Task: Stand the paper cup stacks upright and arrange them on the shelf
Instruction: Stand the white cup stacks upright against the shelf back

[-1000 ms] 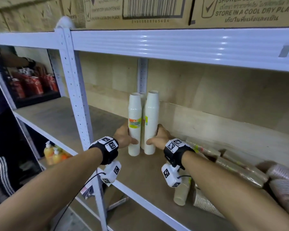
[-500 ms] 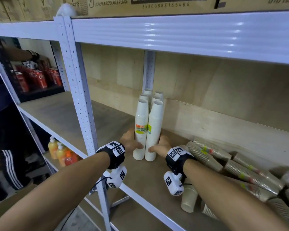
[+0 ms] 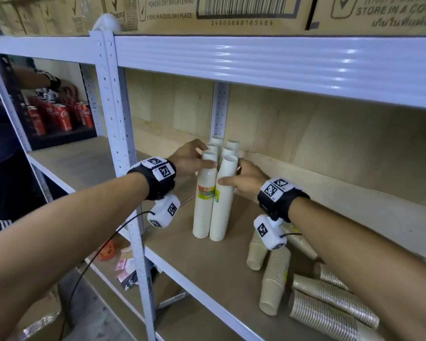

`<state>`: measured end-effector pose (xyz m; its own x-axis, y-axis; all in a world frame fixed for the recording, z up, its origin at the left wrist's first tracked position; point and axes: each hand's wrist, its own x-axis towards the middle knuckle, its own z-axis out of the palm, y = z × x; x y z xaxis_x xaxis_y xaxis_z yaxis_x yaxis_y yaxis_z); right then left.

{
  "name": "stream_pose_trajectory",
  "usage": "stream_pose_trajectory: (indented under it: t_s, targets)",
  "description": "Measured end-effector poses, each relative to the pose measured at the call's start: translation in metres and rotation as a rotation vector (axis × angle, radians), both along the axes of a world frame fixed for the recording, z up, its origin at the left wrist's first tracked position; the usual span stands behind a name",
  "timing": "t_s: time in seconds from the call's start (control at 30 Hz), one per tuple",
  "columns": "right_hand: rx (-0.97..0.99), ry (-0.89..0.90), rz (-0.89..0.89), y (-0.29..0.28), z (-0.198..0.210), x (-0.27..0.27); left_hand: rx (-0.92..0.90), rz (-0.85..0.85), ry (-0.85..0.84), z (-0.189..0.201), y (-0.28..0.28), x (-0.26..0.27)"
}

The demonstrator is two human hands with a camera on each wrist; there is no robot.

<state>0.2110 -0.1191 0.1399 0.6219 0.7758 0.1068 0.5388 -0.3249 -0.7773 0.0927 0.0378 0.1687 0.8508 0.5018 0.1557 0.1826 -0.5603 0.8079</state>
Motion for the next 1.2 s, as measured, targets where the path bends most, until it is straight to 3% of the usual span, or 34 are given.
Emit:
stream_pose_trajectory:
  t_s: [0.3, 1.2]
  targets:
    - [-0.075, -0.239, -0.034, 0.006, 0.033, 0.001, 0.087, 0.025, 0.031, 0.017, -0.006, 0.002]
    - [-0.071, -0.267, -0.02, 0.007, 0.043, -0.011, 0.204, 0.057, 0.036, 0.021, -0.008, -0.008]
